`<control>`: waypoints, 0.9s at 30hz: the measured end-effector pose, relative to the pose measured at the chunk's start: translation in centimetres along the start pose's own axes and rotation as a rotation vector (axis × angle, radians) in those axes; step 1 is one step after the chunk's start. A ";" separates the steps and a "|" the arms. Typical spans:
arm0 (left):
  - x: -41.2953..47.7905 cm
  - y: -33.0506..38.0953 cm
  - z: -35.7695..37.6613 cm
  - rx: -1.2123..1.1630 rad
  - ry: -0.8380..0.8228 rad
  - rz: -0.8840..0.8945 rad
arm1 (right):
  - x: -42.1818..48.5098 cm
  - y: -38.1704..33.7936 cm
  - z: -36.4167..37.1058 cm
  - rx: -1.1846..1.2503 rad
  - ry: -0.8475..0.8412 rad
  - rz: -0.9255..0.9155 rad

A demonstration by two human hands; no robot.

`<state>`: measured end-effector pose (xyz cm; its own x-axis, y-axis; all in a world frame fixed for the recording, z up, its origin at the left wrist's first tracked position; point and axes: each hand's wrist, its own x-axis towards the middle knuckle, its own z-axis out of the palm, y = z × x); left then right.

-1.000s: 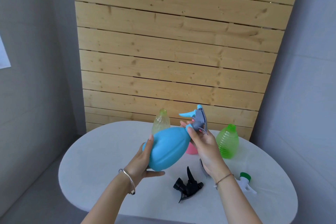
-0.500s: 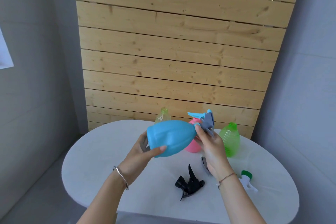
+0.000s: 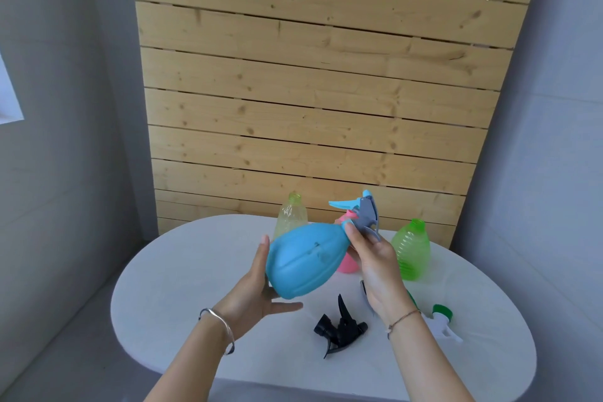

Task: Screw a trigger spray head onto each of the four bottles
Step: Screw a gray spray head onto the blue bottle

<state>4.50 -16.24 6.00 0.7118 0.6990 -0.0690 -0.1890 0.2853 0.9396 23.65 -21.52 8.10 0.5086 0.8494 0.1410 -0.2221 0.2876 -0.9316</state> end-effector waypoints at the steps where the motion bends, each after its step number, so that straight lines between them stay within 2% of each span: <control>1: 0.1 -0.3 0.0 -0.005 0.017 0.016 | 0.0 0.0 0.0 -0.007 0.001 -0.002; 5: 0.3 -0.1 -0.6 -0.009 0.119 0.193 | 0.2 0.2 -0.2 0.029 0.041 -0.006; 10: -0.4 0.2 0.2 -0.098 0.031 0.001 | -0.1 0.3 0.4 0.045 -0.029 -0.014; 13: -0.1 -0.4 0.0 -0.001 0.134 0.107 | -0.1 0.3 0.4 0.071 -0.005 -0.012; 16: -0.1 0.1 -0.5 -0.006 0.151 0.193 | 0.0 0.4 0.2 0.085 0.051 0.003; 19: -0.4 0.3 -0.4 -0.039 0.050 0.051 | -0.1 0.4 0.5 0.103 0.005 0.008; 21: -0.5 0.1 0.1 -0.039 0.078 -0.042 | -0.1 0.5 0.8 0.091 -0.015 0.013; 24: -0.1 -0.3 -0.1 0.003 0.177 0.058 | 0.0 0.6 0.7 0.083 0.020 0.022; 27: -0.3 0.1 -0.1 -0.020 0.157 0.170 | 0.0 0.6 0.6 0.124 0.062 0.020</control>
<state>4.18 -16.35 6.10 0.5549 0.8311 0.0368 -0.3117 0.1667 0.9354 22.96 -21.07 7.75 0.5528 0.8275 0.0984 -0.3320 0.3270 -0.8848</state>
